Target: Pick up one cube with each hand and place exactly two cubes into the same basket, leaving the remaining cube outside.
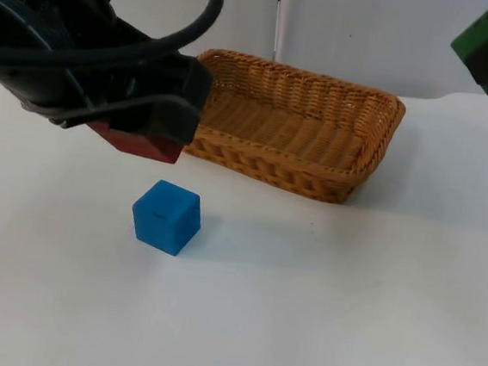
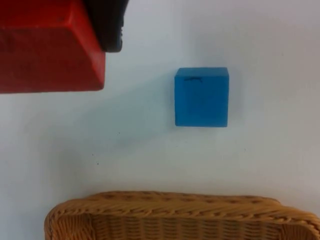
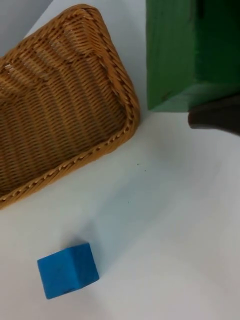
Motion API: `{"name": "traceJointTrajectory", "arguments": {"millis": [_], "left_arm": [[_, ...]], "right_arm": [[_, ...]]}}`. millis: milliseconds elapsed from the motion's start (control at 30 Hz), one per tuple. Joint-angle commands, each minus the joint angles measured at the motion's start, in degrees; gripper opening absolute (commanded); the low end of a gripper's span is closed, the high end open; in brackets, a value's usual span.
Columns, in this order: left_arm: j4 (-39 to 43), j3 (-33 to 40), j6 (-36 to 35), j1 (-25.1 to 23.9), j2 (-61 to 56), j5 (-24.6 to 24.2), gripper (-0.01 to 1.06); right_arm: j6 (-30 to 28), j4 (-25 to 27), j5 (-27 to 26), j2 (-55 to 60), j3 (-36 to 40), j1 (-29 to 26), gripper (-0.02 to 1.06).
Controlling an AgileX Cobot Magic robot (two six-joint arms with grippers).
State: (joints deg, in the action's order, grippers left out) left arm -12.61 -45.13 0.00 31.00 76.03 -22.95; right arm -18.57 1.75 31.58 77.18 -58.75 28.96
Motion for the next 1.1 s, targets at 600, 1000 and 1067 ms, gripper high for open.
{"name": "traceJointTrajectory", "arguments": {"millis": [600, 1000, 1067], "left_arm": [[3.8, -3.4, 0.0, 0.3, 1.1, 0.6, 0.00], [7.1, -13.3, 2.2, -4.9, 12.2, 0.8, 0.00], [5.5, -16.4, 5.1, -7.8, 15.1, 0.6, 0.00]], "right_arm": [[4.0, 0.0, -1.9, -0.2, -0.1, 0.3, 0.00], [4.2, 0.1, -2.7, 5.4, -0.1, 0.3, 0.00], [4.2, 0.1, -2.9, 7.3, -1.1, 0.3, 0.00]]}}
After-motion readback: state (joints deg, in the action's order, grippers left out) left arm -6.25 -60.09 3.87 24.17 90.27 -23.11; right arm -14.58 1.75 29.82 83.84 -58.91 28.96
